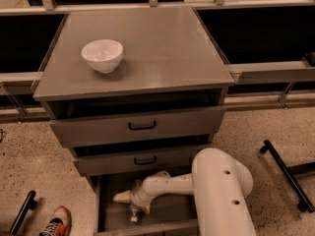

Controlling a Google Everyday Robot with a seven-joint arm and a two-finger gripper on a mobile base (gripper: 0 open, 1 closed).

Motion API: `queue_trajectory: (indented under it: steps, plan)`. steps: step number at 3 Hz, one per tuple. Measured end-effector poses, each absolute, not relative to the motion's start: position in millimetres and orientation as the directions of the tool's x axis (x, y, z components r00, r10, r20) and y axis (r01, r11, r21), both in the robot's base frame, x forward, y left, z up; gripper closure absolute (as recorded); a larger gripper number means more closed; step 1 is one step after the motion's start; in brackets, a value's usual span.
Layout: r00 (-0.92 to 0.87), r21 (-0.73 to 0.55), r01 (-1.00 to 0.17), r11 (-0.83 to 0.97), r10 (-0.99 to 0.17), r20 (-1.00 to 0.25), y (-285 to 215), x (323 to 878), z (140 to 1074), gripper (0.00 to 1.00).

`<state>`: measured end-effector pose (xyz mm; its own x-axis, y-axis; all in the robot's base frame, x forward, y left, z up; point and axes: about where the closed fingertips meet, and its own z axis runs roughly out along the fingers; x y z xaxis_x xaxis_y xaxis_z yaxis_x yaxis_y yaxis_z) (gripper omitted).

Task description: Pick blue plastic bottle from bottom drawer and place on counter

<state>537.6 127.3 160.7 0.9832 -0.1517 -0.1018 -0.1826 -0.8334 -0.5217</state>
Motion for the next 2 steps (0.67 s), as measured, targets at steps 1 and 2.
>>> queue_trajectory:
  steps: [1, 2]
  plan:
    - [0.983, -0.491, -0.181, -0.852, -0.157, -0.091, 127.7, 542.6, 146.3, 0.00]
    - [0.984, -0.470, -0.180, -0.864, -0.159, -0.086, 126.3, 545.9, 137.9, 0.00]
